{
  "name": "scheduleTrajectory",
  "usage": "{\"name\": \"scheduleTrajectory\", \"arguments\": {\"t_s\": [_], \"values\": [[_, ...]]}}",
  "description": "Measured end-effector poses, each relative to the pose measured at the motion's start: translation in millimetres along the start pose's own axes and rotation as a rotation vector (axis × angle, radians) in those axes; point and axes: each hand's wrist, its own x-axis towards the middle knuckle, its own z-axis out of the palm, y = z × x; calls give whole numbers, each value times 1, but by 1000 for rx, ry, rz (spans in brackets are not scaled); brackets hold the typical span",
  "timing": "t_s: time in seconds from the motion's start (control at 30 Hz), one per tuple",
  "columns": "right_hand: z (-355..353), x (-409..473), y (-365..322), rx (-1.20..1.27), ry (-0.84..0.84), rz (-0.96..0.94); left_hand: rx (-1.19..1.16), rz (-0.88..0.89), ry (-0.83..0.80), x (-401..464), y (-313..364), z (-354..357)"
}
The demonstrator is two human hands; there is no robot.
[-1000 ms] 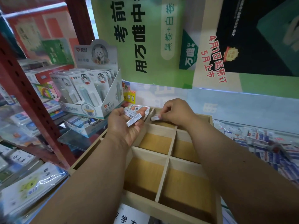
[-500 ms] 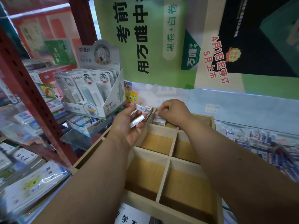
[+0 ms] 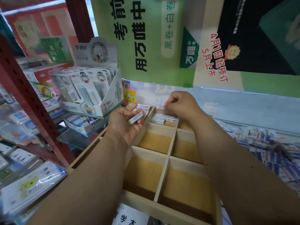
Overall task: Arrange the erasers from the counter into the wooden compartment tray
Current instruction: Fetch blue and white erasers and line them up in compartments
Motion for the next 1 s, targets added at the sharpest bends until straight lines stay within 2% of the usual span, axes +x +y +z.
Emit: {"name": "scheduleTrajectory", "arguments": {"t_s": [0.1, 0.2, 0.43, 0.6, 0.7, 0.77, 0.83, 0.9, 0.93, 1.0], "values": [[-8, 2, 8, -380, -60, 10, -8, -1, 12, 0, -2, 2], [-5, 2, 7, -579, -179, 13, -9, -12, 39, 1, -2, 2], [1, 6, 3, -727, -270, 69, -80, 26, -85, -5, -2, 8], [7, 14, 5, -803, -344, 145, -1, 80, -4, -9, -5, 12], [9, 15, 11, -773, -322, 165, -20, 94, 21, -9, -5, 11], [10, 12, 16, -662, -226, 94, -27, 93, 3, -8, -6, 10], [10, 5, 14, -305, -92, -21, -27, 97, -9, -7, -7, 10], [9, -4, 1, 83, -57, -131, 15, 106, -11, -4, -8, 11], [10, -7, -5, 200, -83, -166, 48, 109, -8, -2, -9, 11], [15, -12, -14, 256, -147, -237, 99, 117, -3, 1, -10, 9]]}}
